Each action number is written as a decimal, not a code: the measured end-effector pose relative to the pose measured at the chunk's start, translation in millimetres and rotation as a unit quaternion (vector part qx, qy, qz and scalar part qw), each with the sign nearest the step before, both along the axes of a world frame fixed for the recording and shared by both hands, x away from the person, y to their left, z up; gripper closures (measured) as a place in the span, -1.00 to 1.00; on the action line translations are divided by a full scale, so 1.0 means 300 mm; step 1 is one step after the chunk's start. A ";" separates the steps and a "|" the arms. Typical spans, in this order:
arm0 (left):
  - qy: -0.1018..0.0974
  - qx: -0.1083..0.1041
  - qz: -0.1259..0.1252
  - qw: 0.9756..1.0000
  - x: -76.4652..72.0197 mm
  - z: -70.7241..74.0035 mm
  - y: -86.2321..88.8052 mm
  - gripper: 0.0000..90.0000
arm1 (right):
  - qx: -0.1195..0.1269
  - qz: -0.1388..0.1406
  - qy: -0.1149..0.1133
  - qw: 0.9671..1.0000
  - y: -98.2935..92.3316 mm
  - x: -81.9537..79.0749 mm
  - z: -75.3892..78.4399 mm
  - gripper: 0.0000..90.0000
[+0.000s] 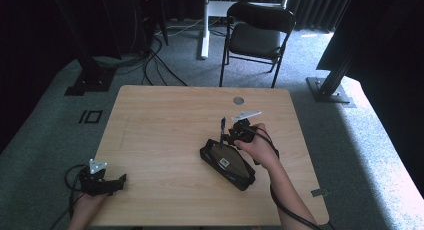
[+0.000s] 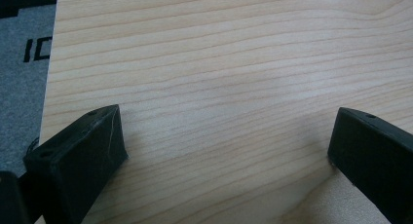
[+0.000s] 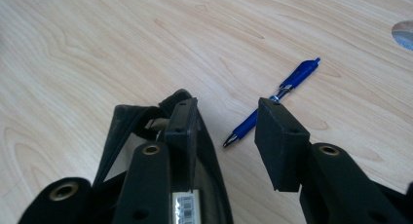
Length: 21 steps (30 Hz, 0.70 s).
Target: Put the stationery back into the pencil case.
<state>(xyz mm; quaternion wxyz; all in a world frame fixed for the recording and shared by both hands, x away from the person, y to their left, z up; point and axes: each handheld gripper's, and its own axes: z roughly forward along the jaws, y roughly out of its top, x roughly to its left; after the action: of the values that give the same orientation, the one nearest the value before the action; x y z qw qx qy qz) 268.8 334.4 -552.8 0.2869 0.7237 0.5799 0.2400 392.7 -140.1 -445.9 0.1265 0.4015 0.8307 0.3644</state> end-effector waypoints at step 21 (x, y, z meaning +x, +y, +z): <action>0.000 0.000 0.000 1.000 0.000 0.000 0.000 -0.99 | 0.006 -0.064 0.006 0.998 -0.002 0.095 -0.071 0.30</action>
<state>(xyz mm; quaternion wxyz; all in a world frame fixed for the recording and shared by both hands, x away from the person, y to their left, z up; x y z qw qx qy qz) 268.7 334.4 -552.8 0.2868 0.7238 0.5799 0.2400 421.1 -140.5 -467.3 0.1419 0.4567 0.8022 0.3575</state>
